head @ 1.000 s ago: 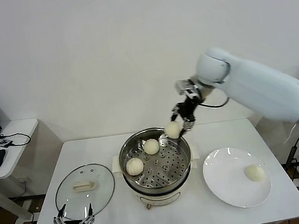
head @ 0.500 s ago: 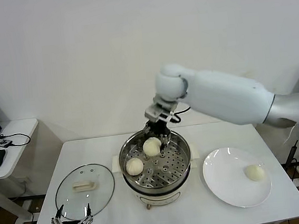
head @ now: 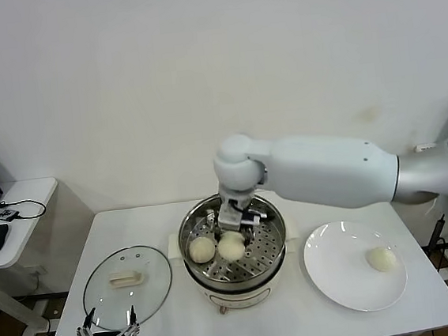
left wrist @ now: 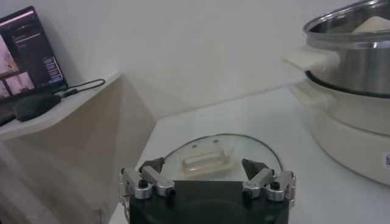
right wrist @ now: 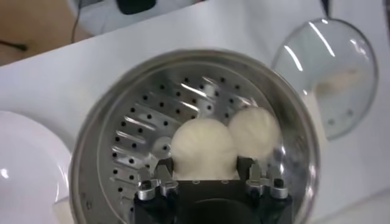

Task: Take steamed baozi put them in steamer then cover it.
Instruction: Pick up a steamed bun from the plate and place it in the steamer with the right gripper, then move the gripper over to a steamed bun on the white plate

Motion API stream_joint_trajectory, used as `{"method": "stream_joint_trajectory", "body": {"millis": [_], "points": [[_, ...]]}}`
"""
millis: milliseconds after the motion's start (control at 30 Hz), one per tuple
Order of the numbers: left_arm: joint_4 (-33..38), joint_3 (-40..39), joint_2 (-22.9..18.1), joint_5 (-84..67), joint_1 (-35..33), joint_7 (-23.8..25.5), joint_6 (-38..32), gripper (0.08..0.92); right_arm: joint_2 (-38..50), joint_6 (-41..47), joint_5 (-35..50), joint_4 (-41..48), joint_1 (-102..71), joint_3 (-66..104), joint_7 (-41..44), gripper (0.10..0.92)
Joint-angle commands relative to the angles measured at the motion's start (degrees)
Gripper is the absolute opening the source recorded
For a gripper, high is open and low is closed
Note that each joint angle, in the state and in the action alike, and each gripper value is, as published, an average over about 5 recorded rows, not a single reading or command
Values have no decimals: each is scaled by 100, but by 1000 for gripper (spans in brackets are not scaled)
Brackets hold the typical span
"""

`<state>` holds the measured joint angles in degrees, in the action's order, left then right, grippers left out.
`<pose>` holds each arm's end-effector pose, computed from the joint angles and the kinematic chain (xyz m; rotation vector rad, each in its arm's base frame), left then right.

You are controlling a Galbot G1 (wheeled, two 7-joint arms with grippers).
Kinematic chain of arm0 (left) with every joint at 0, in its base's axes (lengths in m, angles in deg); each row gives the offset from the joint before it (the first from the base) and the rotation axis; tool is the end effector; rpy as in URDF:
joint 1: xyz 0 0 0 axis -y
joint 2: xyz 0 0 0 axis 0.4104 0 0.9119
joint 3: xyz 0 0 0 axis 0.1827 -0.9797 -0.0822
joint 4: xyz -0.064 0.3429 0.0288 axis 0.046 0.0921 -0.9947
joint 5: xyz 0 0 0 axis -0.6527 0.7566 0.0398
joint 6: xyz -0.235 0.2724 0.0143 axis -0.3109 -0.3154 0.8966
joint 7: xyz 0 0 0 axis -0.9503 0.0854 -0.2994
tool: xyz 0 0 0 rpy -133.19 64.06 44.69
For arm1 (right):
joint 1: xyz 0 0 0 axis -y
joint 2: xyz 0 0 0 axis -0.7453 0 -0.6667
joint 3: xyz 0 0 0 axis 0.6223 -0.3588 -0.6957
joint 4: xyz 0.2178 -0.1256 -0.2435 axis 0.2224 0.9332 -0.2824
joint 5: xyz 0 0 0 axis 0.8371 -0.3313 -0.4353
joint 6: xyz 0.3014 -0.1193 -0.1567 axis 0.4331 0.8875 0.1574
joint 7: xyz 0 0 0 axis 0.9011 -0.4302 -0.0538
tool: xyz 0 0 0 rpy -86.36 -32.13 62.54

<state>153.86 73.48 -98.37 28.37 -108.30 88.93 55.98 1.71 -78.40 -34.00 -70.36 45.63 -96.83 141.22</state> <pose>0.1174 0.0646 -0.3077 0.2079 -2.7141 -0.3913 0.4586 0.1931 -0.0713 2.1320 -0.3150 2.2058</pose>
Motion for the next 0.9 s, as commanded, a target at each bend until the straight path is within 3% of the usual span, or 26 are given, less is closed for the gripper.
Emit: {"method": "stream_joint_trajectory", "body": {"millis": [33, 467, 733, 900], "points": [[6, -4, -4, -1, 2, 2, 0, 823, 6, -214, -300, -442, -37, -270, -76, 628], [-15, -3, -5, -18, 9, -2, -1, 823, -92, -184, -450, -292, -202, -296, -217, 629], [-43, -20, -5, -16, 12, -4, -3, 823, -30, -4, -424, -271, -195, -236, -303, 790], [-40, -33, -2, -15, 11, 1, -3, 823, 127, 158, -251, -274, -130, 70, -314, 821]]}}
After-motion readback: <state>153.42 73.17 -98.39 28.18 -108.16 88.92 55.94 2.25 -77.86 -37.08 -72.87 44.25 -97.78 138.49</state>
